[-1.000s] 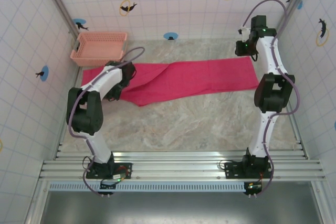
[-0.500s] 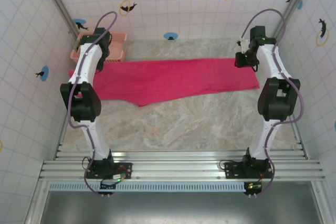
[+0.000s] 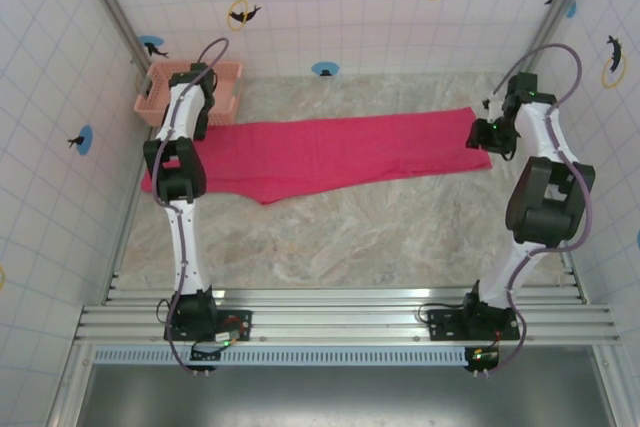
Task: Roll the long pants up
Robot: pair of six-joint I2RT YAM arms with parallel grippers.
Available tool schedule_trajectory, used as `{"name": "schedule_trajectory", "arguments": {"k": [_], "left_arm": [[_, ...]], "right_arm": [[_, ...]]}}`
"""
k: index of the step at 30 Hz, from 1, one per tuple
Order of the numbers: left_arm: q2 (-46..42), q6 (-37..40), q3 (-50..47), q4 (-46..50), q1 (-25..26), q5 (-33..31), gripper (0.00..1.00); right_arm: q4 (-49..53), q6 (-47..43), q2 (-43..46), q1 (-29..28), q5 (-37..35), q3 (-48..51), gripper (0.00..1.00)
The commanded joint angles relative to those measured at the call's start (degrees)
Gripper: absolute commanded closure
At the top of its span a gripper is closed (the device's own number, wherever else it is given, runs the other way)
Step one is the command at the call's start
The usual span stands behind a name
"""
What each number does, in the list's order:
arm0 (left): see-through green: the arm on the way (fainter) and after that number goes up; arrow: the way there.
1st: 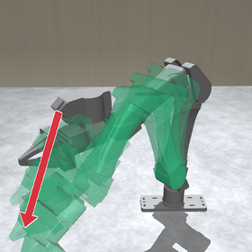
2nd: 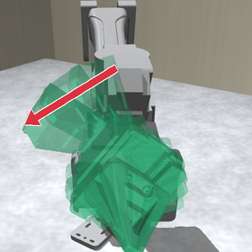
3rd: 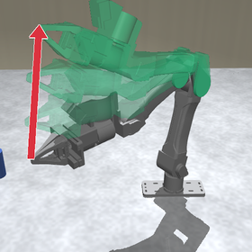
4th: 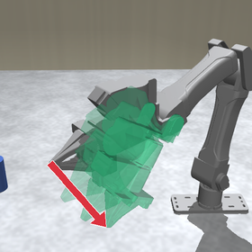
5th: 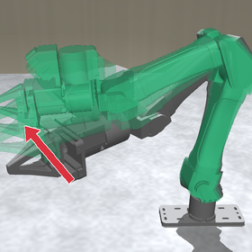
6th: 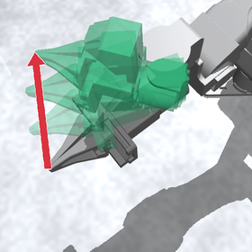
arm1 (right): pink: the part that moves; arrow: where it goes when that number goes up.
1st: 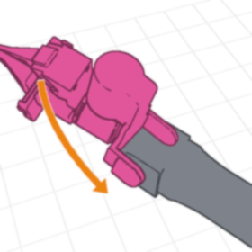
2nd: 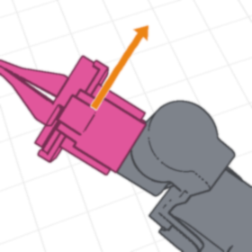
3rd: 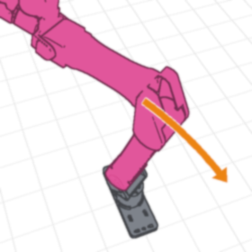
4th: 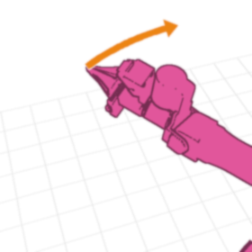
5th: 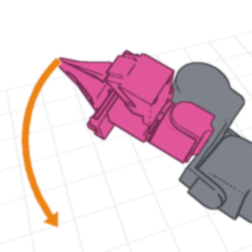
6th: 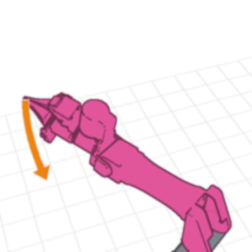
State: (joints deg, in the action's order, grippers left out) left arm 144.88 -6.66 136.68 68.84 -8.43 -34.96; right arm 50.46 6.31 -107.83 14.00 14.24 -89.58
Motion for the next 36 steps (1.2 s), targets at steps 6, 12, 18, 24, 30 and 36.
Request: {"name": "schedule_trajectory", "arguments": {"k": [6, 12, 18, 24, 30, 36], "left_arm": [[-8.79, -0.11, -6.29, -0.79, 3.59, 8.16, 0.03], [-16.87, -3.72, -18.83, -3.80, 9.55, 13.96, 0.03], [-19.34, -6.26, -21.45, -1.23, 12.60, 19.51, 0.03], [-20.18, -9.39, -22.58, -1.31, 16.85, 23.48, 0.03], [-18.44, -11.41, -20.73, 0.56, 19.59, 25.85, 0.03], [-16.96, -13.33, -19.69, 1.04, 21.30, 28.26, 0.03]], "right_arm": [[-3.62, 7.36, 1.43, 6.01, 3.43, 8.53, 0.44], [-13.39, 12.68, -1.68, 6.05, 6.77, 14.05, 0.44], [-18.58, 16.56, -4.41, 6.22, 4.48, 14.27, 0.45], [-21.97, 21.31, -7.99, 6.52, 2.74, 12.33, 0.45], [-22.55, 23.08, -11.41, 6.39, 2.35, 9.03, 0.46], [-23.49, 24.49, -14.84, 6.42, 5.63, 6.84, 0.60]]}}
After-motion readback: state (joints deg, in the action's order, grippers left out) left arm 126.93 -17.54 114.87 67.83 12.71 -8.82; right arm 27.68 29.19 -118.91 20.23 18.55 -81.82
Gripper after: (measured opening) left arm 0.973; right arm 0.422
